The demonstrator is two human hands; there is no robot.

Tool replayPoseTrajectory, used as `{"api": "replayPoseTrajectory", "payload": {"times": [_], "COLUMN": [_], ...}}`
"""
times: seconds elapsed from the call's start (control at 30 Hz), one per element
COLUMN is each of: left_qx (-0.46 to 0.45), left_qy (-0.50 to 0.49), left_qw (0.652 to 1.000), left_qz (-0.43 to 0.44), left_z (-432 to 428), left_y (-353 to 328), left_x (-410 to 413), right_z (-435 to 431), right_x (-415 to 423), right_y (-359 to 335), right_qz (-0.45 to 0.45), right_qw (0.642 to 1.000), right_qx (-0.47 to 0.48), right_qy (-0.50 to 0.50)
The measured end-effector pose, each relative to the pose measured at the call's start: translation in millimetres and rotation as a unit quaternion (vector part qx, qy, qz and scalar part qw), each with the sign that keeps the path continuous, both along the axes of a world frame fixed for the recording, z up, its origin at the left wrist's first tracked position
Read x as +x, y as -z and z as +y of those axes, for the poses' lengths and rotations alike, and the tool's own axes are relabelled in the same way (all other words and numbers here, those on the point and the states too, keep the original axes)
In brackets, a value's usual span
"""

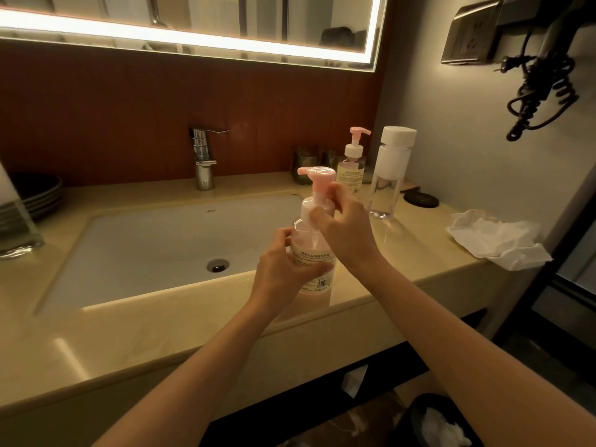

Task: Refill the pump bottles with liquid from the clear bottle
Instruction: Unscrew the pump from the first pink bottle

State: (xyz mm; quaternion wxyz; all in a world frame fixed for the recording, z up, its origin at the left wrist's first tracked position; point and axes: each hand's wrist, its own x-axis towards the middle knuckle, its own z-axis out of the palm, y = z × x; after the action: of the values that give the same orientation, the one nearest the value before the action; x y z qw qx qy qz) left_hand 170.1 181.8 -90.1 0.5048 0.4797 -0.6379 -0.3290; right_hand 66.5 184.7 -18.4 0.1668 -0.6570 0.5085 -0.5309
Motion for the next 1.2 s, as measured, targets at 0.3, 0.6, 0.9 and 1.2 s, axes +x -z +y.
{"api": "replayPoseTrajectory", "payload": {"times": [0.3,0.6,0.9,1.2], "left_qx": [0.001,-0.001,0.014,0.014], "left_qy": [0.002,0.0,0.004,0.048], "left_qw": [1.0,1.0,1.0,0.999], "left_qz": [0.0,0.0,-0.008,-0.009], "left_z": [-2.4,-2.2,-7.2,-28.6], "left_y": [2.6,2.7,-0.9,-4.5], "left_x": [0.0,0.3,-8.4,-51.1], "right_z": [-4.9,-5.0,-8.6,-22.0], "right_x": [-1.2,-2.5,-18.1,-130.2], "right_y": [4.0,4.8,-13.6,-40.3], "right_qz": [0.034,0.03,-0.047,-0.267], "right_qw": [0.996,0.999,0.997,0.947], "right_qx": [-0.014,-0.013,-0.041,-0.072], "right_qy": [0.075,0.041,0.041,0.165]}}
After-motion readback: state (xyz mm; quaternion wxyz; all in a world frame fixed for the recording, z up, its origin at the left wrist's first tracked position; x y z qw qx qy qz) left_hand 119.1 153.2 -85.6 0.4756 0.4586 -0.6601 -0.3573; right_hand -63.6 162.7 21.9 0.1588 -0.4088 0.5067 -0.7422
